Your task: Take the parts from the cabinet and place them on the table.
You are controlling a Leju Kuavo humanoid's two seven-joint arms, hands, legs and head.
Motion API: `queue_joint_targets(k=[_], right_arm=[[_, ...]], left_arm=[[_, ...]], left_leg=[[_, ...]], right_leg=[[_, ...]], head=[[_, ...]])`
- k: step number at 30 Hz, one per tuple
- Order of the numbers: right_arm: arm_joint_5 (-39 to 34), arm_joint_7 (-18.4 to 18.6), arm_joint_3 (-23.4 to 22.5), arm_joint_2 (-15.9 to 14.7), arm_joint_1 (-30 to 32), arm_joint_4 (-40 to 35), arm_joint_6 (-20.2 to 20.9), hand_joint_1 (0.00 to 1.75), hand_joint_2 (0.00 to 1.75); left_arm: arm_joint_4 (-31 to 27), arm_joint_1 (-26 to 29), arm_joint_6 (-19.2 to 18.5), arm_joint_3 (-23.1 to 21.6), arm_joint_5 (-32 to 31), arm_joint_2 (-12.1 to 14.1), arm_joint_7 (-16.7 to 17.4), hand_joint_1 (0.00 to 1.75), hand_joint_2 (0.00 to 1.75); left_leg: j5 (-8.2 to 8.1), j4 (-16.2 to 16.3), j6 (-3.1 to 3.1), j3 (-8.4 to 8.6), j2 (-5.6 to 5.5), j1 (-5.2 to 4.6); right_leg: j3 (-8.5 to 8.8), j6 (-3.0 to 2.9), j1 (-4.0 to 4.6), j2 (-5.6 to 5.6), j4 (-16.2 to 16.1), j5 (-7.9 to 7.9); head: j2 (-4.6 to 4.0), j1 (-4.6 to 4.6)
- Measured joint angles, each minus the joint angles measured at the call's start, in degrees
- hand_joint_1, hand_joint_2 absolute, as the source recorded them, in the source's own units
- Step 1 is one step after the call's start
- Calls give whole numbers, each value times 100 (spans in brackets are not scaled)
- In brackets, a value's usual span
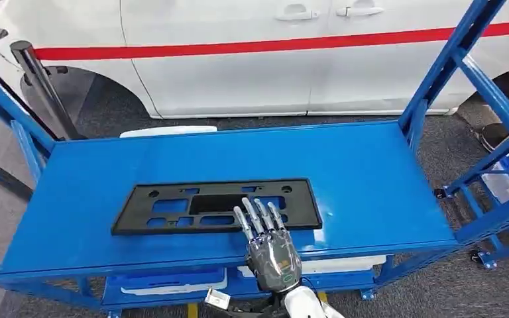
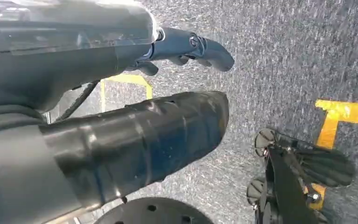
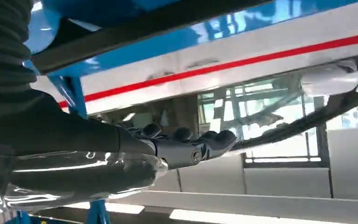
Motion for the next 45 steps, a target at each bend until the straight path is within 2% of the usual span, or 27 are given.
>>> queue_joint_targets(k=[2,5,6,7,9,11,12,16,18,19,21,22,23,24,26,27,31,32,33,36,37,38,39,41,42,43,45], right_arm=[[15,0,-15,9,-16,7,-2,0,175],[42,2,-22,17,-46,39,4,0,175],[68,24,-22,17,-46,61,31,0,175],[92,59,-22,17,-46,79,65,0,175],[107,90,-31,17,-66,112,136,0,175],[79,101,-48,22,-122,142,220,0,175],[54,103,-59,22,-159,160,254,0,175],[-33,103,-101,24,-248,227,348,0,175],[-128,101,-142,24,-276,240,419,0,175],[-212,94,-157,22,-311,249,472,0,175],[-466,50,-201,13,-333,286,593,0,175],[-617,11,-232,-2,-339,308,647,0,175],[-744,-22,-260,-22,-351,330,680,0,175],[-875,-59,-310,-39,-384,350,713,0,175],[-1152,-131,-402,-70,-490,387,732,0,175],[-1276,-164,-474,-85,-546,408,732,0,175],[-1554,-295,-746,-136,-628,494,737,0,175],[-1648,-341,-828,-144,-663,524,750,0,175],[-1718,-374,-894,-149,-696,557,765,0,175],[-1943,-496,-1047,-157,-790,684,835,0,175],[-2015,-525,-1099,-160,-803,758,839,0,175],[-2055,-547,-1143,-160,-815,815,846,0,175],[-2092,-555,-1178,-160,-835,857,848,0,175],[-2144,-577,-1231,-160,-892,918,859,0,175],[-2153,-592,-1250,-160,-910,949,863,0,175],[-2162,-599,-1279,-160,-926,979,863,0,175],[-2173,-605,-1300,-157,-952,1016,863,0,175]], left_arm=[[0,2,0,-4,9,0,4,0,0],[0,-4,0,-7,9,2,7,0,0],[0,-2,0,-7,11,7,7,0,0],[0,10,0,-9,17,7,7,0,0],[0,13,0,-9,33,11,7,0,0],[0,3,-6,-9,48,33,7,0,0],[0,1,-9,-11,59,39,7,0,0],[0,-4,-13,-17,94,48,7,0,0],[0,-3,-20,-22,98,48,7,0,0],[0,-3,-22,-24,109,48,7,0,0],[0,-4,-24,-26,133,52,-4,0,0],[0,-3,-24,-28,151,66,-11,0,0],[0,-1,-26,-28,155,70,-11,0,0],[0,0,-26,-35,164,70,-13,0,0],[0,-3,-37,-44,184,70,-28,0,0],[0,-3,-37,-48,199,70,-46,0,0],[0,-2,-37,-68,208,79,-61,0,0],[0,-2,-35,-96,214,79,-63,0,0],[0,-1,-37,-116,216,79,-68,0,0],[0,-6,-37,-136,260,81,-87,0,0],[0,2,-37,-140,269,81,-87,0,0],[0,12,-37,-144,273,81,-87,0,0],[0,13,-37,-146,278,81,-87,0,0],[0,7,-37,-146,293,83,-87,0,0],[0,8,-37,-146,293,96,-87,0,0],[0,7,-37,-146,299,98,-87,0,0],[0,-8,-37,-149,302,98,-90,0,0]], left_leg=[[-118,129,-55,-38,2,20],[-756,1347,-104,-605,2,23],[-868,1739,-112,-798,2,23],[-815,1832,-108,-853,2,23],[-390,1253,-84,-601,2,22],[60,190,-34,-114,4,20],[-38,96,-12,-67,2,-6],[31,42,78,-81,-13,-36],[81,-27,151,-43,2,13],[80,-26,188,-51,8,11],[79,-23,194,-63,11,3],[79,-16,194,-65,9,3],[77,-9,194,-62,6,4],[70,2,189,-57,1,4],[42,39,157,-47,-3,4],[30,54,134,-62,-2,-10],[32,44,22,-73,-2,-16],[-9,77,-18,-100,-2,-4],[-131,229,-40,-150,0,4],[-764,1490,-101,-726,0,15],[-834,1806,-110,-884,1,15],[-753,1845,-110,-917,0,15],[-544,1590,-101,-814,1,15],[18,566,-59,-335,1,14],[83,175,-26,-184,3,11],[44,74,-10,-118,-2,-28],[56,97,30,-156,-12,-38]], right_leg=[[47,-79,-44,-14,-84,42],[42,-136,-23,-31,-84,36],[37,-143,-12,-31,-74,32],[38,-149,-7,-26,-64,27],[48,-150,-3,-13,-42,8],[67,-120,-3,-6,-22,-17],[43,-92,22,-8,-15,-17],[41,22,10,-6,-37,13],[-37,90,11,-10,180,-169],[-226,103,1,-9,577,-412],[-677,126,-20,-10,1522,-811],[-810,131,-26,-10,1782,-844],[-801,134,-34,-11,1738,-737],[-647,130,-43,-11,1406,-492],[-123,94,-54,-15,327,40],[4,76,-40,-12,66,-23],[-19,-2,8,-2,13,4],[10,-73,-45,-9,-65,51],[24,-93,-40,-16,-83,60],[19,-129,-25,-27,-77,56],[18,-133,-20,-28,-72,54],[22,-134,-18,-26,-64,49],[26,-131,-19,-19,-54,39],[51,-111,-19,-8,-29,11],[53,-94,-19,-9,-27,-3],[25,-63,28,-8,7,-11],[13,-15,7,-10,-18,15]], head=[[0,0],[0,-4],[0,-2],[0,-2],[0,-2],[0,-2],[0,0],[0,0],[0,3],[0,0],[0,0],[0,0],[0,2],[0,0],[0,0],[0,2],[0,0],[0,-2],[0,0],[0,-2],[0,-2],[0,-2],[0,-2],[0,-4],[0,0],[0,-2],[0,-2]])
